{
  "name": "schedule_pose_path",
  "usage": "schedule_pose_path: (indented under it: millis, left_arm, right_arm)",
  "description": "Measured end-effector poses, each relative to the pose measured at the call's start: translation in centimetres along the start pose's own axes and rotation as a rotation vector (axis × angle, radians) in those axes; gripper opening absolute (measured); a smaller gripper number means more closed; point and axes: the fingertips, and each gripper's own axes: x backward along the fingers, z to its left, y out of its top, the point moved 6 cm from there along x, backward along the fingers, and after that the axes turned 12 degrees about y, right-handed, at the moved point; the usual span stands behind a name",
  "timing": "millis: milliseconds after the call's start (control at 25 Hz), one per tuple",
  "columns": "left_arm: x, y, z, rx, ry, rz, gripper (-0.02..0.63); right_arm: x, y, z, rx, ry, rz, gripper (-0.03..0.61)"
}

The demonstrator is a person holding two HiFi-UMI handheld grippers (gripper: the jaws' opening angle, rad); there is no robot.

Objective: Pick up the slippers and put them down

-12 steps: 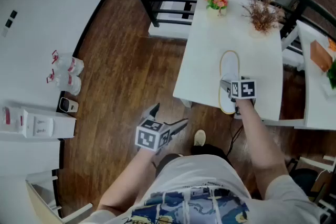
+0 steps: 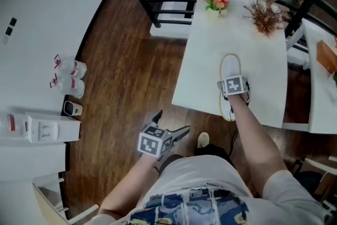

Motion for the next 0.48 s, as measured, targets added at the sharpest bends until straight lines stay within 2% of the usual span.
schedule_pose_path:
  millis: [160, 480]
  left_arm:
    - [-0.8, 1.1, -0.8, -0.013, -0.017, -0.008, 0.558]
    - [-1.6, 2.0, -1.6, -0.034, -0.03, 0.004, 0.558]
  right_arm:
    - [1.4, 0.5, -0.7, 0.08, -0.073, -0.055, 0.502]
    - [0.5, -0.7, -1.9, 0.018, -0.028, -0.052, 0.526]
